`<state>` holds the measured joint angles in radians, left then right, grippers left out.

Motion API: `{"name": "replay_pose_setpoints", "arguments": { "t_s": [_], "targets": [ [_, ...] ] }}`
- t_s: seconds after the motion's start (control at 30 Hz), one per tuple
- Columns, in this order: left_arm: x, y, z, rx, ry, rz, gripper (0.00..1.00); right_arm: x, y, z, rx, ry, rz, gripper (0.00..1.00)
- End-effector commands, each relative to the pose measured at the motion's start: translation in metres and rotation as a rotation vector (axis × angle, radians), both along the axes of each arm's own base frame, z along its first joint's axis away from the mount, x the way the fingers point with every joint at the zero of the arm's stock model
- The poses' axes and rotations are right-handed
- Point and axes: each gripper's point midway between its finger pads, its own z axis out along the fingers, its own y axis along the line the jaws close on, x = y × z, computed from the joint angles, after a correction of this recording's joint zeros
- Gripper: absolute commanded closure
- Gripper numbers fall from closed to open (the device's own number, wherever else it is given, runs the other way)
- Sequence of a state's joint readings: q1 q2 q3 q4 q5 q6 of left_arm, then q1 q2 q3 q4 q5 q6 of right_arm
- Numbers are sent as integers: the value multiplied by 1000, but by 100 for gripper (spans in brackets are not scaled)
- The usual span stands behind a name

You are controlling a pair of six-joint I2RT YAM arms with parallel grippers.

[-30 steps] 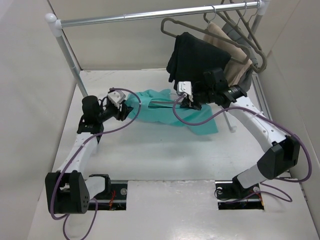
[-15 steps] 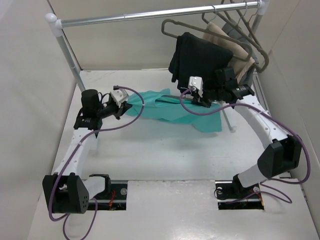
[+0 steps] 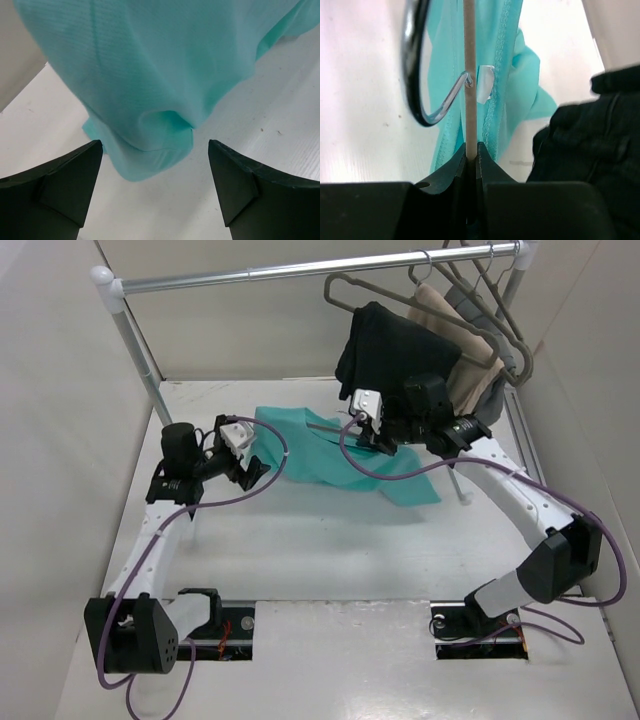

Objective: Place the t-shirt on the hanger
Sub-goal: Hang the hanger with tshirt onto the clothesline

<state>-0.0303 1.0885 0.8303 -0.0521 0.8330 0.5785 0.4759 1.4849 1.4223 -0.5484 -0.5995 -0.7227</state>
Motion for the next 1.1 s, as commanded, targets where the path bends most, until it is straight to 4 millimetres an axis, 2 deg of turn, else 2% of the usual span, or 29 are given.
{"name": "replay_pose_setpoints", "arguments": {
  "t_s": [0.0,0.03,0.07,0.13,0.17,0.2,0.27,0.33,0.37,0.4,0.47,0.5,0.57,0.6,0.63,0.7,0.73,0.77,0.8,0.83,0.87,0.9,0.93,1.0,1.03,1.07],
  "targets": [
    [5,7,29,-8,-99,49,16,15,23,57,119,-128,-14,100],
    [6,9,33,-4,-119,60,15,18,24,65,133,-152,-13,100],
    [5,9,43,-6,-159,60,14,21,32,65,149,-134,-14,100],
    [5,10,44,-10,-164,73,14,26,41,75,182,-147,-22,100],
    [4,12,51,-21,-175,94,14,30,48,74,187,-140,-28,100],
    [4,13,60,-35,-206,112,14,30,56,88,215,-148,-30,100],
    [5,20,66,-60,-227,178,14,39,63,100,239,-166,-63,100],
    [-1,18,83,-88,-291,183,10,51,72,110,289,-130,-118,100],
    [-3,18,80,-88,-290,183,9,62,74,118,331,-137,-164,100],
    [-5,16,81,-91,-289,166,9,73,80,109,352,-98,-199,100],
    [-10,10,78,-91,-250,145,9,84,90,113,451,1,-307,100],
    [-10,7,73,-88,-217,137,9,82,105,123,507,5,-319,100],
    [-8,7,61,-71,-127,151,9,82,122,133,612,63,-397,100],
    [-7,8,58,-64,-102,161,8,91,118,148,689,27,-504,100],
    [-9,8,50,-58,-56,162,3,83,136,153,750,70,-537,100],
    [-10,7,49,-45,-46,162,0,92,135,163,840,76,-687,100],
    [-13,4,46,-37,-40,149,0,90,145,167,870,92,-698,100],
    [-16,5,45,-25,-40,145,0,100,152,176,916,96,-715,100],
    [-17,4,52,-24,-59,144,0,102,160,179,937,102,-718,100],
    [-18,4,48,-22,-44,145,0,108,160,174,938,113,-754,100],
    [-17,5,48,-12,-51,150,0,112,174,156,924,151,-770,100],
    [-19,5,46,-9,-40,150,0,113,179,160,972,205,-776,100],
    [-20,3,46,-10,-39,141,0,114,185,154,979,237,-766,100],
    [-21,2,46,-31,-18,150,0,107,210,137,987,324,-745,100],
    [-20,1,48,-43,-21,154,0,108,213,130,989,344,-752,100],
    [-19,1,50,-53,-22,157,0,101,220,128,985,372,-737,100]
  ]
}}
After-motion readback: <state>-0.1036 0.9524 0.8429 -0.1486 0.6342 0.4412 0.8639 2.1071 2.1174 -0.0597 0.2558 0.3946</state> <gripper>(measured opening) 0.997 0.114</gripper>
